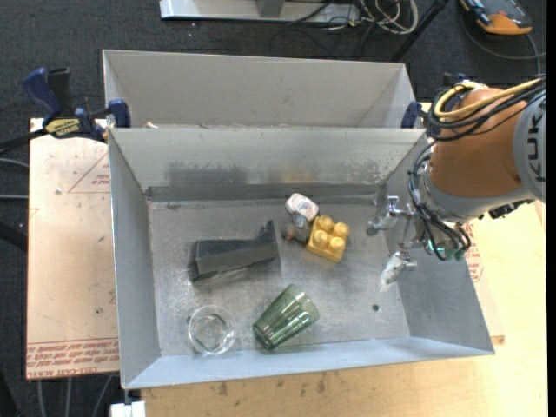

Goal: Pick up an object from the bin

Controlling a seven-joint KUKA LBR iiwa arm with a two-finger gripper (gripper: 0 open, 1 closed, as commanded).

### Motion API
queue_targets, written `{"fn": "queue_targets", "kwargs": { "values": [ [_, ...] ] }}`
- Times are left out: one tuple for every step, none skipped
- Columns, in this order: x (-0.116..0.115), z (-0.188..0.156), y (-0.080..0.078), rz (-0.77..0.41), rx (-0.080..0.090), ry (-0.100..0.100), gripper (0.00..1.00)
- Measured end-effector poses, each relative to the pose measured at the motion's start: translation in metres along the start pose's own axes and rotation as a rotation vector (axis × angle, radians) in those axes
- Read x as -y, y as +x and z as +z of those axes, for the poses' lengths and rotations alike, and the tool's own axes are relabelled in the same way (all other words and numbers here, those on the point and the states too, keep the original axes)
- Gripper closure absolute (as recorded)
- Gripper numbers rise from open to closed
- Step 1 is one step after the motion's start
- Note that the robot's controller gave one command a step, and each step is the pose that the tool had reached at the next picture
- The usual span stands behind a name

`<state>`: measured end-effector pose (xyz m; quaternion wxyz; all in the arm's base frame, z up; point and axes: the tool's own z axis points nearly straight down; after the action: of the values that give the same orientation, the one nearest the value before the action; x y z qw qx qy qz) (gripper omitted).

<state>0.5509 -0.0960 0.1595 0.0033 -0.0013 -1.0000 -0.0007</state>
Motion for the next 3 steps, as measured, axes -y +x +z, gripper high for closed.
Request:
{"fn": "queue_targets", "kwargs": {
  "values": [
    [0.000,-0.004,-0.002,-0.002,0.007,0.001,0.00],
    [-0.028,0.016,-0.013,-0.063,0.011,0.004,0.00],
    [-0.054,0.058,-0.061,-0.066,0.014,0.000,0.00]
  ]
}}
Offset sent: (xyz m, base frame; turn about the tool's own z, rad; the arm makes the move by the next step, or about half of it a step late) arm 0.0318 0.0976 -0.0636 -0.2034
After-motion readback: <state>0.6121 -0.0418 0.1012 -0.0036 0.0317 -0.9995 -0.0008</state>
